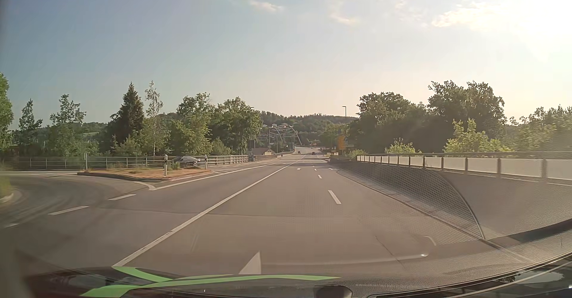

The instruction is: Follow the waypoints while adhering to traffic rules and regulations

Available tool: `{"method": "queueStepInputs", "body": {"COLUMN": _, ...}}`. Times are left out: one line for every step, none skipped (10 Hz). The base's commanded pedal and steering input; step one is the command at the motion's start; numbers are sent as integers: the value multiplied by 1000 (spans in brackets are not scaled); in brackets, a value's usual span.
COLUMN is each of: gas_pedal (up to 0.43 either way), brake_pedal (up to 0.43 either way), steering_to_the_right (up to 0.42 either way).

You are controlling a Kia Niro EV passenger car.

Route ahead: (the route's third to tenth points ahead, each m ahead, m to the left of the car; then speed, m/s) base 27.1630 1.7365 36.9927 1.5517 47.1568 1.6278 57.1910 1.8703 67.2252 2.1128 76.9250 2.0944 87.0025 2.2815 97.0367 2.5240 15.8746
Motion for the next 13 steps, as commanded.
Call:
{"method": "queueStepInputs", "body": {"gas_pedal": 39, "brake_pedal": 0, "steering_to_the_right": 11}}
{"method": "queueStepInputs", "body": {"gas_pedal": 39, "brake_pedal": 0, "steering_to_the_right": 12}}
{"method": "queueStepInputs", "body": {"gas_pedal": 39, "brake_pedal": 0, "steering_to_the_right": 12}}
{"method": "queueStepInputs", "body": {"gas_pedal": 39, "brake_pedal": 0, "steering_to_the_right": 12}}
{"method": "queueStepInputs", "body": {"gas_pedal": 39, "brake_pedal": 0, "steering_to_the_right": 12}}
{"method": "queueStepInputs", "body": {"gas_pedal": 39, "brake_pedal": 0, "steering_to_the_right": 12}}
{"method": "queueStepInputs", "body": {"gas_pedal": 39, "brake_pedal": 0, "steering_to_the_right": 12}}
{"method": "queueStepInputs", "body": {"gas_pedal": 39, "brake_pedal": 0, "steering_to_the_right": 12}}
{"method": "queueStepInputs", "body": {"gas_pedal": 39, "brake_pedal": 0, "steering_to_the_right": 11}}
{"method": "queueStepInputs", "body": {"gas_pedal": 39, "brake_pedal": 0, "steering_to_the_right": 8}}
{"method": "queueStepInputs", "body": {"gas_pedal": 39, "brake_pedal": 0, "steering_to_the_right": 5}}
{"method": "queueStepInputs", "body": {"gas_pedal": 39, "brake_pedal": 0, "steering_to_the_right": 5}}
{"method": "queueStepInputs", "body": {"gas_pedal": 39, "brake_pedal": 0, "steering_to_the_right": 5}}
